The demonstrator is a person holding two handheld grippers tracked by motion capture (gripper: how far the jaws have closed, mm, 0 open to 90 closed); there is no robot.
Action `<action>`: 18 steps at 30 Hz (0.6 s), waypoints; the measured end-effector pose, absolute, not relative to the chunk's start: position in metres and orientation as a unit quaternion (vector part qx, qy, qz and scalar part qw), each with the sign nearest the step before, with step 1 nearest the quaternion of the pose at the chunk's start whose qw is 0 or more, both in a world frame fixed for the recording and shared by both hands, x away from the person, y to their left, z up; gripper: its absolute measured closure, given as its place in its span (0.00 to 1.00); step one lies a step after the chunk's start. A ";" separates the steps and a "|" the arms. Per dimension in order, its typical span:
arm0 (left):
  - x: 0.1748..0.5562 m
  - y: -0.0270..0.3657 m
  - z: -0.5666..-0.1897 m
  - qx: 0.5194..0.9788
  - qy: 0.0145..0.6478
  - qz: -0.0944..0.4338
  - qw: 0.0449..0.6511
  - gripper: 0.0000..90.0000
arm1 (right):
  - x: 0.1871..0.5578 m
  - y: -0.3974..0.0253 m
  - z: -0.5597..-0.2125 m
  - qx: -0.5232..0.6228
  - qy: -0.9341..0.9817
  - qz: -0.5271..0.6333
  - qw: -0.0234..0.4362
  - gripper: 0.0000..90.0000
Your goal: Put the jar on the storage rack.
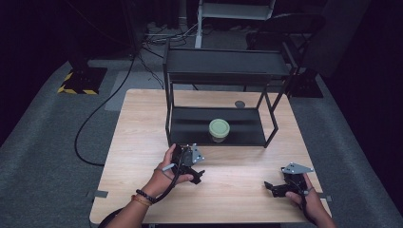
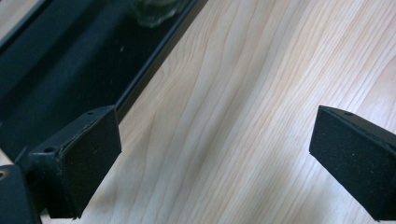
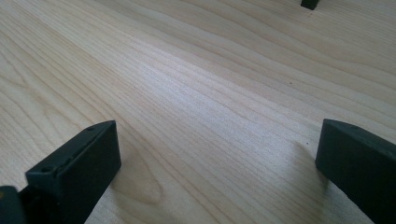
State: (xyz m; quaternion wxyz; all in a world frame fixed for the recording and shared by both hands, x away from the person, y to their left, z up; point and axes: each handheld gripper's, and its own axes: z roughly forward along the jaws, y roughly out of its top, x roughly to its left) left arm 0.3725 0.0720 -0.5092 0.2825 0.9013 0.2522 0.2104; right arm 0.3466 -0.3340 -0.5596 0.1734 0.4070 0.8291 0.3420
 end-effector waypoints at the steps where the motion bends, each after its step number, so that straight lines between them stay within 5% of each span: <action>1: 0.372 0.074 -0.510 0.900 0.255 0.210 0.283 0.02 | 0.347 -0.334 -0.560 0.407 0.829 0.342 0.173 0.00; 18: 0.358 0.097 -0.517 0.899 0.270 0.211 0.274 0.02 | 0.347 -0.334 -0.560 0.407 0.829 0.342 0.173 0.00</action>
